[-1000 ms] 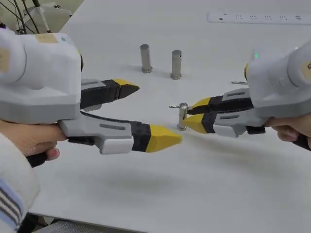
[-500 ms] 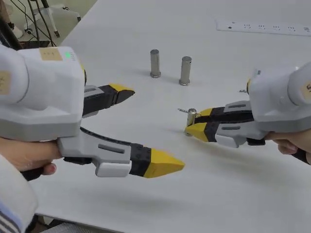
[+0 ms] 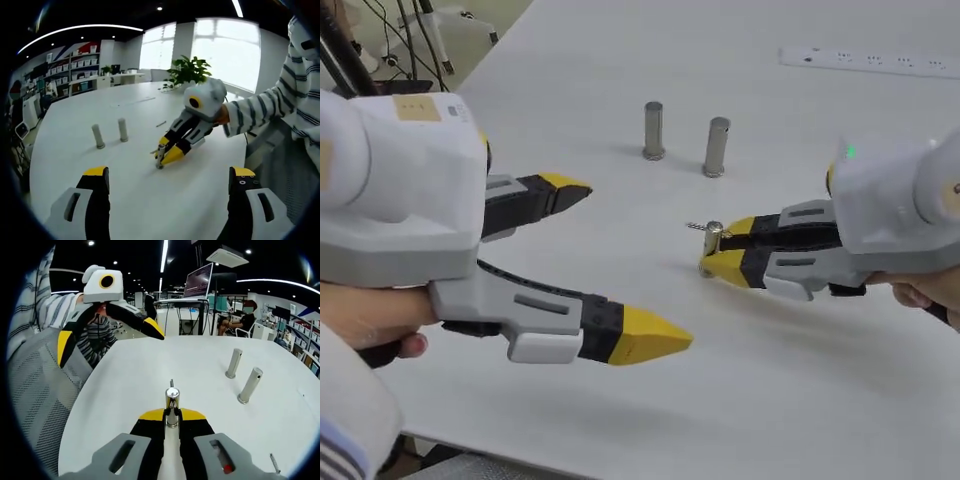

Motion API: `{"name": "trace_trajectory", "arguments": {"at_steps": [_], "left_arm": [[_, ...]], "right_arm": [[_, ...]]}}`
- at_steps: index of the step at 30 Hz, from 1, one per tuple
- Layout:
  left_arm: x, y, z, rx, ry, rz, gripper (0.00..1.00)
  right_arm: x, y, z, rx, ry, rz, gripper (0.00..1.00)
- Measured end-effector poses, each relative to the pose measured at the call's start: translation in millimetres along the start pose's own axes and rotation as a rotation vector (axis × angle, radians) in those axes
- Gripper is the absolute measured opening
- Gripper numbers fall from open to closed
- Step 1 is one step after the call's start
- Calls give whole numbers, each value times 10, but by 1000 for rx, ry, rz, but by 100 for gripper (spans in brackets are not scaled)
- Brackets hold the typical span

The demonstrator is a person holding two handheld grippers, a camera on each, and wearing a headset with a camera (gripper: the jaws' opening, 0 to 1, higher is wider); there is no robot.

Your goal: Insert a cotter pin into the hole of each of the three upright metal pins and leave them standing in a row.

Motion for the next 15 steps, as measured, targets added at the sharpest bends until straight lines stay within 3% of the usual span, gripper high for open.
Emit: {"name": "trace_trajectory", "arguments": {"at_steps": [7, 15], "left_arm": [[18, -54, -45, -5, -11, -1, 99], [-16, -21, 16, -6, -19, -4, 99]], "right_arm": [[99, -98, -109, -16, -32, -9, 4], [156, -129, -115, -37, -72, 0, 4]]}}
Point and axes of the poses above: the centre of the closed fingertips' face, and the gripper's own axes: x roughly forward along the fingers, z roughly to its left, y roughly out of its underside, the point moved 10 cm from there along -x, roughly backward along the fingers, and after that the axes turned 12 degrees about x, right-handed, at the moved point
